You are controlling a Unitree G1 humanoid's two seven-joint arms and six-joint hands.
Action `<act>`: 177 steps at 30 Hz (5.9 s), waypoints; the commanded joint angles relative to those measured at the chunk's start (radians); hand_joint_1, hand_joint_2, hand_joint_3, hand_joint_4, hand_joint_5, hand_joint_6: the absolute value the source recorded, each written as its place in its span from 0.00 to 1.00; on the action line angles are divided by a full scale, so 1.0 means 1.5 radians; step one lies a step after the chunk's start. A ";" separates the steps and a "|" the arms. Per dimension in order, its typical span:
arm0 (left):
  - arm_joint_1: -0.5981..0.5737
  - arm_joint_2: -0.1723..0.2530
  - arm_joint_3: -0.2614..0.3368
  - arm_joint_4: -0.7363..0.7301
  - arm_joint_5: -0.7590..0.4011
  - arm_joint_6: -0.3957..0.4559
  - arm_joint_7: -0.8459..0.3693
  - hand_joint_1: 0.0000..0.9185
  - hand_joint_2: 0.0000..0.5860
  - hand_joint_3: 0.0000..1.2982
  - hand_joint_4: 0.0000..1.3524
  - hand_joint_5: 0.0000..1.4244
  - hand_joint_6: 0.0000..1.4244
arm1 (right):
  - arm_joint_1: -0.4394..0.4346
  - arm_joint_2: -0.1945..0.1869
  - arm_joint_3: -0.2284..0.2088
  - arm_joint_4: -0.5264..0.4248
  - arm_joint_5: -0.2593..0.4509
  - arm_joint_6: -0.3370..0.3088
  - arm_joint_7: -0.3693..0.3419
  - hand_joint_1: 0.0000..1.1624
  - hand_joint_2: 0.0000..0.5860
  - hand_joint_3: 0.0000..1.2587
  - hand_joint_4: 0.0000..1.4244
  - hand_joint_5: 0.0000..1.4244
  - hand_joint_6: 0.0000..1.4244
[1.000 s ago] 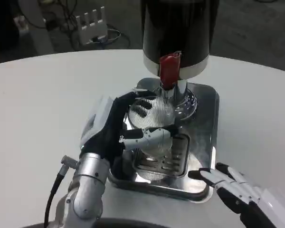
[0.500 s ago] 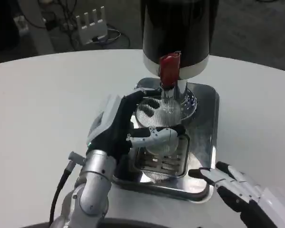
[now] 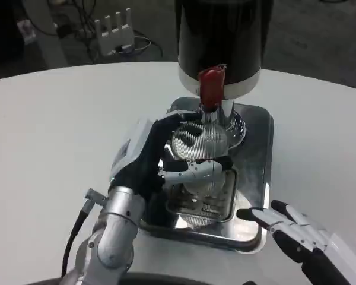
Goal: Grasp the cup under the faucet to collect the drink, then remove the cup.
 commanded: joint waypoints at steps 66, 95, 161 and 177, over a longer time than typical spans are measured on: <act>0.048 -0.050 0.083 -0.384 -0.256 0.100 -0.146 0.00 0.32 0.19 0.22 0.27 0.24 | 0.034 0.008 0.000 0.010 0.012 -0.013 -0.037 0.48 0.76 0.13 0.08 0.00 0.00; 0.039 0.026 0.020 -0.395 -0.136 0.072 -0.196 0.00 0.28 0.19 0.24 0.28 0.25 | 0.023 0.013 0.013 0.020 0.008 -0.011 -0.038 0.48 0.76 0.14 0.09 0.00 0.00; 0.069 0.091 -0.030 -0.382 0.119 -0.033 -0.147 0.00 0.26 0.24 0.24 0.28 0.21 | -0.119 0.194 0.069 0.289 0.191 -0.026 -0.193 0.68 0.29 0.03 0.04 0.09 0.14; 0.050 0.092 -0.033 -0.364 0.117 -0.035 -0.149 0.00 0.23 0.26 0.24 0.27 0.20 | -0.258 0.233 0.078 0.424 0.226 -0.032 -0.237 0.69 0.23 0.00 0.00 0.01 0.08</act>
